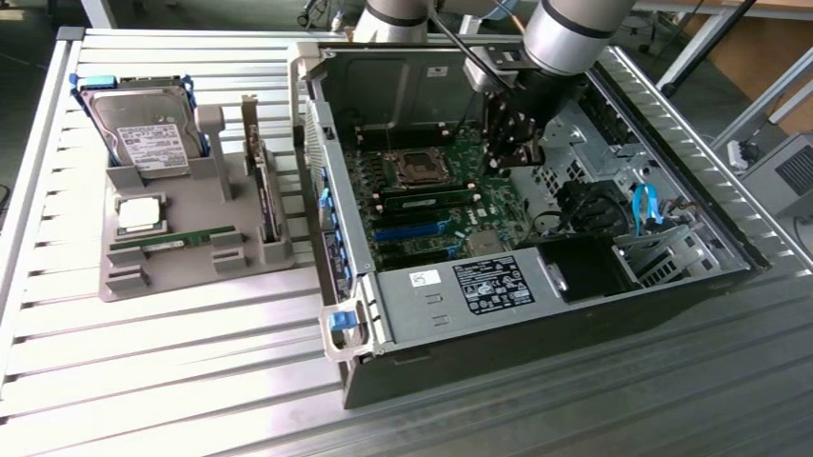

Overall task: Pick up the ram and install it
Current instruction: 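Press down the ram until it locks into place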

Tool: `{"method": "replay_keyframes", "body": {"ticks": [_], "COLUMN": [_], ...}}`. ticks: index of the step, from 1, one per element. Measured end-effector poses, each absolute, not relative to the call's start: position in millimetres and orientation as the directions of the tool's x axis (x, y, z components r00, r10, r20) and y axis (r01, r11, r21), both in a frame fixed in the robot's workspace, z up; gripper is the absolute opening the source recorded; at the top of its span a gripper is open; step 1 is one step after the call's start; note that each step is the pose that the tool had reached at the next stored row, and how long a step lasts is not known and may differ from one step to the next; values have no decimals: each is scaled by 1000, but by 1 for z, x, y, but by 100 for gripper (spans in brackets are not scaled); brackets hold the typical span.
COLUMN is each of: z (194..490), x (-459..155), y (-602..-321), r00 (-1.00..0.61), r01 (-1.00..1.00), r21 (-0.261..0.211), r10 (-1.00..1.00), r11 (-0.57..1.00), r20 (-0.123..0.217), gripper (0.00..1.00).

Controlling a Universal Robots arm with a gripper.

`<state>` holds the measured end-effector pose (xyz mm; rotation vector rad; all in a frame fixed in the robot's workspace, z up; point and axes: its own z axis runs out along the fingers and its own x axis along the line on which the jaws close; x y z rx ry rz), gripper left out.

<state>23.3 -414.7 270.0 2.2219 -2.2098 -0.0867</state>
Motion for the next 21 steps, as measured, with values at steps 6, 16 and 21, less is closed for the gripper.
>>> {"method": "replay_keyframes", "body": {"ticks": [6,16,21], "z": [263,254,250], "x": [21,14,14], "y": [-415,-415,-415], "r00": [5,5,5], "r01": [-999,-999,-999], "r21": [44,44,44], "r10": [-999,-999,-999], "r11": [-6,-6,-6], "r20": [-34,-34,-34], "gripper": [9,9,9]}}
